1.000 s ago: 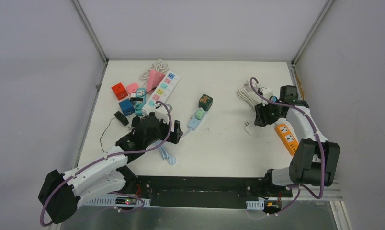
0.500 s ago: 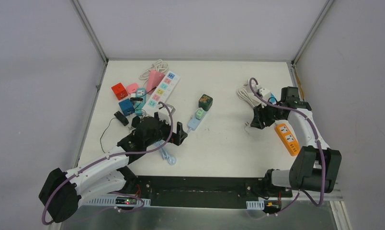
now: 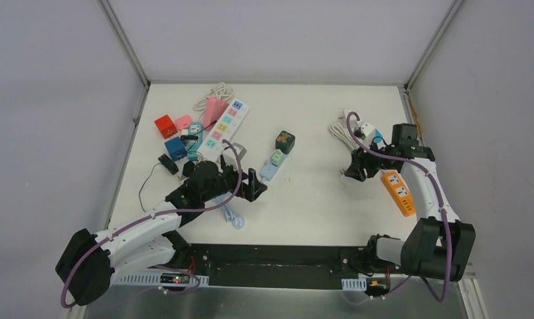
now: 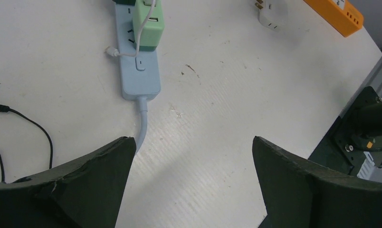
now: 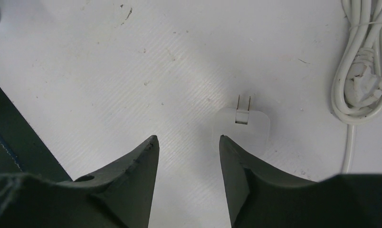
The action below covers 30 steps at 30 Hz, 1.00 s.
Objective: Pull the plug off the socket
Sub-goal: Place the plug at the center of the board, then remove the plug from the socket.
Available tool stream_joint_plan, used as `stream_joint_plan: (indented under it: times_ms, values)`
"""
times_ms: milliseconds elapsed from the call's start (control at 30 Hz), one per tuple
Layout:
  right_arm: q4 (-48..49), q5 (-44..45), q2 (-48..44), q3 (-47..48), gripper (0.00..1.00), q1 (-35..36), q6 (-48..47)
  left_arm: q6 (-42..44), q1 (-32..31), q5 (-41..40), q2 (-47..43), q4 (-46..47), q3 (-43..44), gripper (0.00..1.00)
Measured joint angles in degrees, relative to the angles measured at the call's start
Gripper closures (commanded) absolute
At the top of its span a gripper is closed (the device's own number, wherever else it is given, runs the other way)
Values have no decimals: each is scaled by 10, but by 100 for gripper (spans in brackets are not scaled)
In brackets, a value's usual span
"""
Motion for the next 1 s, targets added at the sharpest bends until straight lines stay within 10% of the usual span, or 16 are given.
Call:
stream_joint_plan:
  times_ms: [1000]
  values:
    - [-2,-39,-7,-9,46,54,-24,-10,7,16,187,-10,159,14]
